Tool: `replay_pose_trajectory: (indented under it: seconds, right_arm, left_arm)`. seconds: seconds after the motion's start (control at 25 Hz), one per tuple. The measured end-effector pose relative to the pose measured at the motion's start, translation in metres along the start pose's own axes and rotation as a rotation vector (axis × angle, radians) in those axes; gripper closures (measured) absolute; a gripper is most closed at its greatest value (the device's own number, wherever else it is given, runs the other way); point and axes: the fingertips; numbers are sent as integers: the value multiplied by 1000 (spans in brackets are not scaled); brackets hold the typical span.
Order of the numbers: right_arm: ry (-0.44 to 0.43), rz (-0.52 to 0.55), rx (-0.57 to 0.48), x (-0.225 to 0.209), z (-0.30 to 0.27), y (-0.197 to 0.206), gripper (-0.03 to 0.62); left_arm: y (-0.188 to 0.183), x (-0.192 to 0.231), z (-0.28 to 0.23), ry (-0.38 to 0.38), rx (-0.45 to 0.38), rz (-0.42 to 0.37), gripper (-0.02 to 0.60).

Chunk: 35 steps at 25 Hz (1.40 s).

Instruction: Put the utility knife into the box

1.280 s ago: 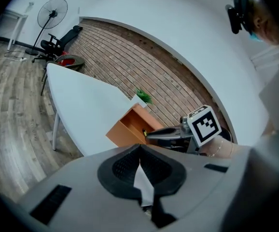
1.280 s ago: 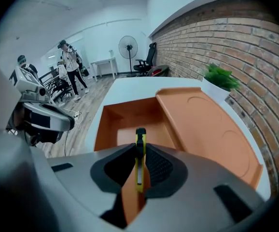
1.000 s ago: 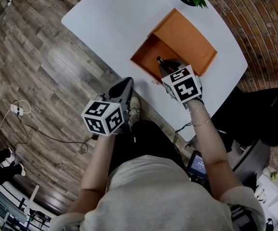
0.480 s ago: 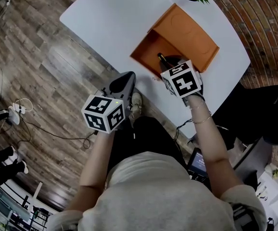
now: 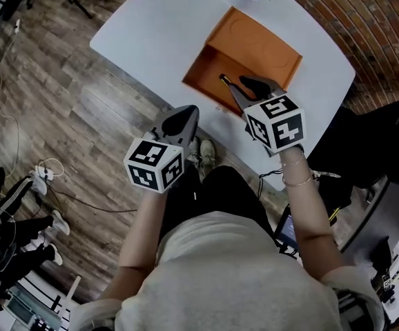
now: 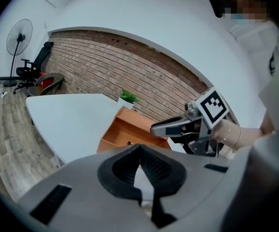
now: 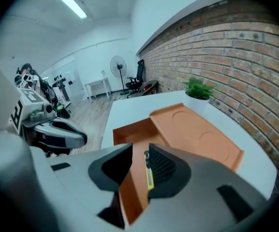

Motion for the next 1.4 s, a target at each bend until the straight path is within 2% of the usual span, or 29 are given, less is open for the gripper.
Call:
replay_pose_trajectory:
  seconds: [0.04,0.12,0.16,0.36,0.72,0.92,1.12,1.4]
  right_arm:
    - [6,-8,-35,0,11,-2,496]
    - [22,-23,-114,1,31,-8,581]
    - [28,-32,-148,3,39,-9,591]
    - [50,-66,-287,7,76,-14,594]
    - [-59,-299,-528,26,138,-24,595]
    - [-50,-348,-668,29,163,-37,595]
    - [-38,-369,-710,25,172,-42,595]
    - [-34,-351,-687,22,175,-40,595]
  left_arm:
    - [-1,-8,1,6,8,-19,575]
    - [-6,-20,1,23,19,-59,575]
    - [-9,-25,1,34,20,-74,574]
    - [-20,-47,0,60,10,-125,575]
    - [-45,-89,7,94,-5,-216,575]
    - [-54,-99,8,116,-4,-255,575]
    - [-55,-103,3,140,-10,-257,575]
    - [-57,-111,-1,165,-6,-266,575]
Point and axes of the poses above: the fingertips, and each gripper's own axes: z backward along the fingers, x to its left, y out of its underside, and after that the axes turned 10 degrees about y, right-handed
